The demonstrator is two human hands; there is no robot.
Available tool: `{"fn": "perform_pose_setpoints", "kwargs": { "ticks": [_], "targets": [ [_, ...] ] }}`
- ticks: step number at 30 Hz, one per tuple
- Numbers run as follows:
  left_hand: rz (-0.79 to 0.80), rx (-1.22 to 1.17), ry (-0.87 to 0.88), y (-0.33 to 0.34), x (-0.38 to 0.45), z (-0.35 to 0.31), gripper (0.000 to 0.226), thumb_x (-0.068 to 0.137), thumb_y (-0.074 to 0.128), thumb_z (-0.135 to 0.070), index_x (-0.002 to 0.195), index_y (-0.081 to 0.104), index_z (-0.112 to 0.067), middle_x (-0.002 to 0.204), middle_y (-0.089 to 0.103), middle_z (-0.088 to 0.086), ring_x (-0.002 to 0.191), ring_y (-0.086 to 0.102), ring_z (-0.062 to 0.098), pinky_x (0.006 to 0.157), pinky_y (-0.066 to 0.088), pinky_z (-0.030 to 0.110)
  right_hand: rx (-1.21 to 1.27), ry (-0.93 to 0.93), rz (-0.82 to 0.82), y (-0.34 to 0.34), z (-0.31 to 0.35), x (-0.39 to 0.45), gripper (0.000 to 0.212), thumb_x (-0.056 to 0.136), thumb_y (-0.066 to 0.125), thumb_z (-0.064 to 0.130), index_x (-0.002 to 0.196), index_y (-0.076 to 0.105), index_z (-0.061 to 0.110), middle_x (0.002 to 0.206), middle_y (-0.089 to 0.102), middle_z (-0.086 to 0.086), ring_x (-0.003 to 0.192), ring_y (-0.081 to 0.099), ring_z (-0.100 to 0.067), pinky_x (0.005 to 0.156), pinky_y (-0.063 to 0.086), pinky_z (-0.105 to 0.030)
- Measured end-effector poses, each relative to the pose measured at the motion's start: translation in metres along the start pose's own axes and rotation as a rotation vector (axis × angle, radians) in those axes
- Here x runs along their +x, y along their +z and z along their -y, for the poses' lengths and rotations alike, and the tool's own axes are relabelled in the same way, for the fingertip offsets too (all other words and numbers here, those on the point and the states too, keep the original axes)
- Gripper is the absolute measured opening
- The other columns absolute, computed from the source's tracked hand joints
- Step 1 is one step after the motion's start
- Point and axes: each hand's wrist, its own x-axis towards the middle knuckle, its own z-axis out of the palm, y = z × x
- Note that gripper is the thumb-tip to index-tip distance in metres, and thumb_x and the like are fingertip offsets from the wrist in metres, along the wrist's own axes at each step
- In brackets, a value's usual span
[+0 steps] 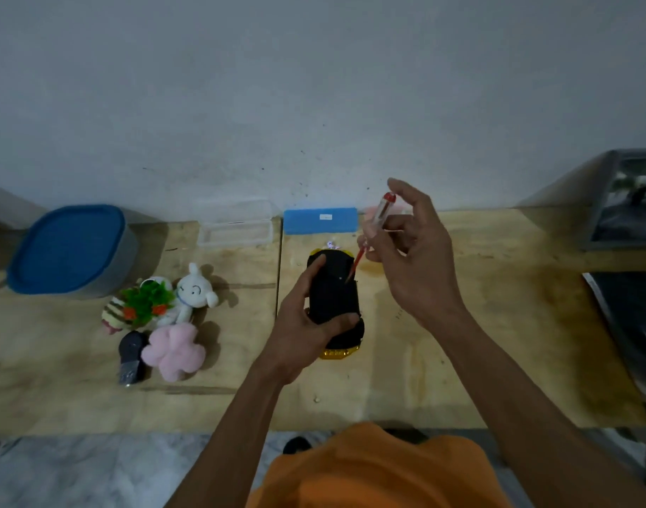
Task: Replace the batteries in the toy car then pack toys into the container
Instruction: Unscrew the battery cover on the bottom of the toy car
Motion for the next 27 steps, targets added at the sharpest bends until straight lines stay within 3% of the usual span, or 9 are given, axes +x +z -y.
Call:
{"fn": "perform_pose_setpoints", "kwargs": {
  "ticks": [2,6,13,27],
  "targets": [
    [-0.017,0.024,0.005,-0.006,-0.005,-0.001,0.092,0.080,0.082,-0.003,0.151,0.037,-0.040,0.135,0.052,-0.023,0.111,0.063,-0.004,0.090,0.059,0.034,-0.023,-0.055,0.031,0.005,-0.001,-0.002,0.054,0.096,0.063,0.010,0.143,0.044,0.033,0.107,0.069,0.000,0.089,0.073,-0.016,0.080,0.061,-0.039],
    [-0.037,0.085,0.046,-0.019,-0.012,-0.002,0.092,0.079,0.083,-0.006,0.151,0.037,-0.040,0.141,0.052,-0.018,0.118,0.061,0.000,0.094,0.059,0.039,-0.019,-0.124,0.044,0.020,-0.003,-0.009,0.051,0.096,0.063,0.007,0.139,0.049,0.030,0.096,0.068,0.008,0.091,0.072,-0.016,0.082,0.061,-0.045],
    [-0.071,0.191,0.137,-0.029,-0.020,-0.001,0.093,0.079,0.086,-0.016,0.153,0.034,-0.038,0.149,0.047,-0.011,0.135,0.050,0.012,0.102,0.055,0.045,0.016,-0.206,-0.004,0.032,0.007,-0.019,0.048,0.096,0.064,0.007,0.139,0.048,0.021,0.095,0.068,-0.002,0.091,0.072,-0.020,0.080,0.061,-0.043],
    [-0.072,0.264,0.211,-0.025,-0.029,-0.004,0.095,0.078,0.086,-0.017,0.155,0.032,-0.035,0.151,0.045,-0.009,0.136,0.048,0.009,0.104,0.054,0.040,0.001,-0.202,-0.058,0.026,0.009,-0.030,0.049,0.096,0.066,0.011,0.140,0.048,0.020,0.101,0.070,-0.004,0.093,0.072,-0.022,0.081,0.060,-0.047]
  ]
}}
